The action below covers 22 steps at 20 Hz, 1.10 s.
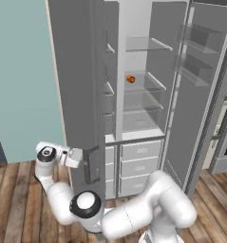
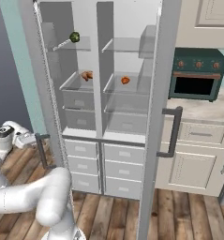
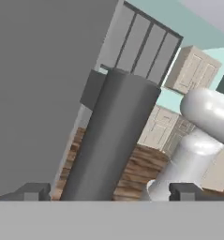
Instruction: There's a chicken drumstick in the fridge that needs to be moved to the freezer for freezing. Pick up the chicken drumstick from the fridge, place it on any shelf in the freezer, and close the fridge and freezer doors when done.
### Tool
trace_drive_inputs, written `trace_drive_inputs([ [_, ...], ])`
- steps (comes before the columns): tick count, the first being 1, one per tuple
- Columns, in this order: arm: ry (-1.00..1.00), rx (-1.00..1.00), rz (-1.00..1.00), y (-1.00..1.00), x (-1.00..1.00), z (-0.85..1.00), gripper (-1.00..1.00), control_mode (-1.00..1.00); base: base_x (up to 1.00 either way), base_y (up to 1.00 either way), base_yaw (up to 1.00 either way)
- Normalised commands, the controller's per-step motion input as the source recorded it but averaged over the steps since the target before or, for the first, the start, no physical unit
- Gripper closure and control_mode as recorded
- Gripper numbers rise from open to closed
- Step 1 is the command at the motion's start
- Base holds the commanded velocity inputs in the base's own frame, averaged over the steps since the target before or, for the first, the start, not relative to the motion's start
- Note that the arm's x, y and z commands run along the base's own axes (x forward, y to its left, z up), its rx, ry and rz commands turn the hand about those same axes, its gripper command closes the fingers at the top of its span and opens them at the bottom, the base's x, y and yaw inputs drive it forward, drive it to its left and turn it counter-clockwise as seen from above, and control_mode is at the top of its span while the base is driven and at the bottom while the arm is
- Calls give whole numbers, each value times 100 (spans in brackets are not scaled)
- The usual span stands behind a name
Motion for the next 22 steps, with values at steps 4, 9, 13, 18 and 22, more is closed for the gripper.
trace_drive_inputs([
  [4,0,0,26,-85,-51,3,-100,-100,0,0,0],
  [9,0,15,42,-96,0,0,-100,-100,0,0,0],
  [13,2,29,34,-80,14,2,-100,-100,0,0,0],
  [18,7,37,33,-67,9,9,-100,-100,0,0,0],
  [22,16,45,33,-83,29,24,-100,-100,0,0,0],
])
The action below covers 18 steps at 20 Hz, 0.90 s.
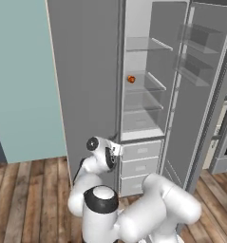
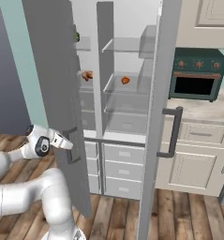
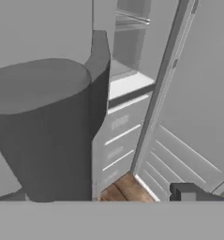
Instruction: There's a chicken drumstick in the fridge that needs to be moved to the freezer for freezing. Pick up the chicken drumstick from the fridge, place it on any shelf in the freezer, and close the fridge and freezer doors when done.
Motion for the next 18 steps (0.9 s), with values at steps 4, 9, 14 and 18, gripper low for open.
trace_drive_inputs([
  [4,11,31,34,-77,42,22,-100,-100,0,0,0],
  [9,7,2,12,-20,25,20,-100,-100,0,0,0],
  [14,4,-3,0,-24,39,2,-100,-100,0,0,0],
  [18,1,0,0,-21,59,1,-100,-100,0,0,0],
])
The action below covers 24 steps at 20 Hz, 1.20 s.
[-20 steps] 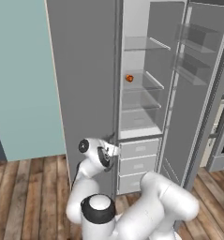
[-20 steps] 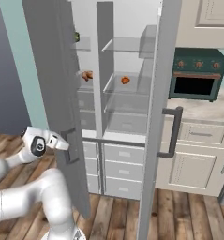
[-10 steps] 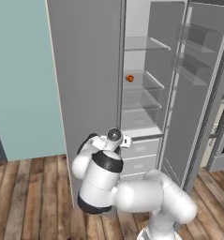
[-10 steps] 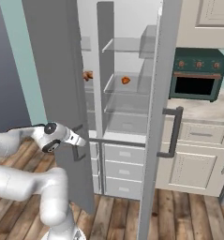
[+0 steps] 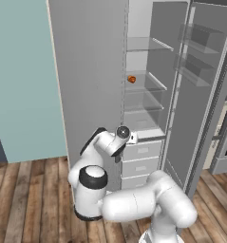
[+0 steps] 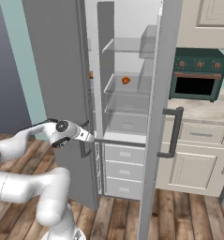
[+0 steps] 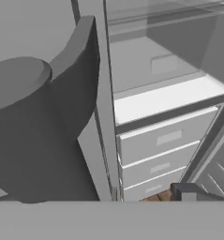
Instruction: There's a chicken drumstick in the fridge that needs to be moved to the freezer for freezing. Pick up the chicken drumstick from the fridge, place it on any shelf in the freezer, and close the fridge and freezer doors when done.
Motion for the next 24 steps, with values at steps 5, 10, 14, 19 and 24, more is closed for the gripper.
trace_drive_inputs([
  [5,14,0,0,-11,67,14,-100,-100,0,0,0],
  [10,8,0,0,0,33,4,-100,-100,0,0,0],
  [14,2,0,0,0,37,0,-100,-100,0,0,0],
  [19,0,0,3,-11,38,0,-100,-100,0,0,0],
  [24,-2,0,6,-13,55,0,-100,-100,0,0,0],
])
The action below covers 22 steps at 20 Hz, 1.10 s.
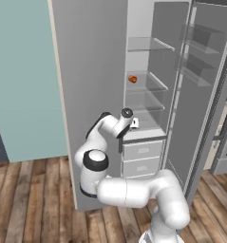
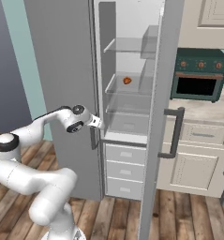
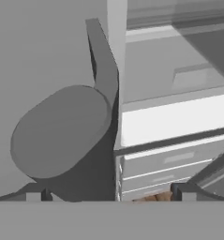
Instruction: There's a chicken drumstick in the fridge that needs to be moved to the freezer for freezing. Pick up the chicken drumstick from the fridge, place it on any shelf in the freezer, and close the fridge and freezer doors when done.
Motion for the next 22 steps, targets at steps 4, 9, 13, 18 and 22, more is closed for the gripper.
trace_drive_inputs([
  [4,-3,0,8,-5,48,0,-100,-100,0,0,0],
  [9,-1,0,5,-2,36,0,-100,-100,0,0,0],
  [13,3,0,0,0,7,6,-100,-100,0,0,0],
  [18,12,0,-5,0,-23,11,-100,-100,0,0,0],
  [22,7,0,-3,0,-71,41,-100,-100,0,0,0],
])
